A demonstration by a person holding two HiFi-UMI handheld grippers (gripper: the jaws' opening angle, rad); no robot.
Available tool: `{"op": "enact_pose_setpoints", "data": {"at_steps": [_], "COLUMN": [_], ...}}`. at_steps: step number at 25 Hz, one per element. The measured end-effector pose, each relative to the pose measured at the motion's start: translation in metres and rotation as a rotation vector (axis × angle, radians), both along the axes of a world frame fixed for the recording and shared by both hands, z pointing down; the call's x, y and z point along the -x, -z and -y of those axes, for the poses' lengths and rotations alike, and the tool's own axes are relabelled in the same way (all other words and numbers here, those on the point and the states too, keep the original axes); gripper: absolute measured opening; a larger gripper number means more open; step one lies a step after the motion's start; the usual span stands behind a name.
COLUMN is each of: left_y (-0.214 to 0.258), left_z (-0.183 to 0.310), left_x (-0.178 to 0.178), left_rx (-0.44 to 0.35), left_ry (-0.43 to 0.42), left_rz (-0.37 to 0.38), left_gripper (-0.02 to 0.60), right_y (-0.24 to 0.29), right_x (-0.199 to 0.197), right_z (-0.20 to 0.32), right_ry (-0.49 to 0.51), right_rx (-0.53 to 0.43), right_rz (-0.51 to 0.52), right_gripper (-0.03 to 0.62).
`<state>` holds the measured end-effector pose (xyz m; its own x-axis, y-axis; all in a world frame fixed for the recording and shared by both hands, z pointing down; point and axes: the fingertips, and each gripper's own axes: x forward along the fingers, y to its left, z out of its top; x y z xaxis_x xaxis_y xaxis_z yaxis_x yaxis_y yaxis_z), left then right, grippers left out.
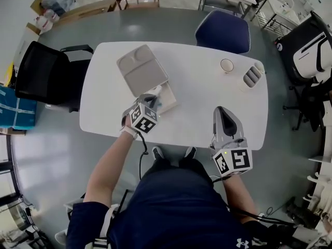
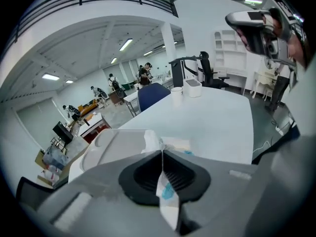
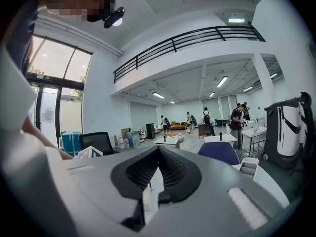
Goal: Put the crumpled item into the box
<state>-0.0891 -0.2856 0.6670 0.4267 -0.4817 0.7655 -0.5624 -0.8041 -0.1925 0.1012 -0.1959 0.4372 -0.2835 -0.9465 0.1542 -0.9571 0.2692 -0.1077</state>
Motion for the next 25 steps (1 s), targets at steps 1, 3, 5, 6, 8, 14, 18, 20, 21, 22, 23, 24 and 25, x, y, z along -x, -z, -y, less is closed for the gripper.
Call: {"op": "enact_pose_setpoints", "data": {"at_steps": [1, 3, 5, 6, 8, 14, 18, 20, 21, 22, 23, 24, 25], "left_y": [-0.006, -0.018, -0.032, -0.04, -0.054, -0.073, -0.086, -0.092, -0.095, -0.097, -0.099, -0.099, -0.099], "left_z": [0.002, 0.005, 0.006, 0.007, 0.01, 0.019, 0.02, 0.019, 0.019, 0.018, 0.018, 0.019, 0.019], "left_x": [-0.003, -0.008, -0.012, -0.012, -0.012, -0.019, -0.025, -0.028, -0.028, -0.029, -0.029, -0.029, -0.03], "left_rx": [0.015, 0.049, 0.095, 0.12, 0.154, 0.221, 0.253, 0.268, 0.276, 0.28, 0.282, 0.283, 0.283], "left_ry": [0.002, 0.009, 0.018, 0.024, 0.04, 0.08, 0.084, 0.089, 0.094, 0.1, 0.107, 0.111, 0.112], "left_rz": [0.003, 0.003, 0.01, 0.019, 0.038, 0.056, 0.073, 0.077, 0.077, 0.076, 0.074, 0.074, 0.073], "left_gripper": [0.009, 0.009, 0.009, 0.009, 0.009, 0.011, 0.015, 0.017, 0.018, 0.019, 0.022, 0.025, 0.029], "right_y": [-0.003, -0.006, -0.008, -0.009, -0.01, -0.017, -0.021, -0.023, -0.024, -0.025, -0.026, -0.026, -0.026], "right_x": [-0.002, -0.006, -0.011, -0.013, -0.02, -0.041, -0.051, -0.055, -0.056, -0.057, -0.059, -0.06, -0.06], "right_z": [-0.001, -0.002, -0.005, -0.006, -0.009, -0.019, -0.026, -0.03, -0.031, -0.033, -0.034, -0.035, -0.036], "right_ry": [-0.004, -0.013, -0.024, -0.032, -0.049, -0.099, -0.124, -0.133, -0.136, -0.138, -0.14, -0.14, -0.14], "right_rx": [0.006, 0.018, 0.026, 0.03, 0.038, 0.06, 0.07, 0.074, 0.076, 0.077, 0.078, 0.078, 0.078], "right_rz": [0.0, -0.002, -0.005, -0.006, -0.007, -0.007, -0.008, -0.008, -0.008, -0.008, -0.009, -0.009, -0.009], "right_gripper": [0.002, 0.002, 0.002, 0.002, 0.002, 0.002, 0.002, 0.002, 0.002, 0.002, 0.002, 0.002, 0.002]}}
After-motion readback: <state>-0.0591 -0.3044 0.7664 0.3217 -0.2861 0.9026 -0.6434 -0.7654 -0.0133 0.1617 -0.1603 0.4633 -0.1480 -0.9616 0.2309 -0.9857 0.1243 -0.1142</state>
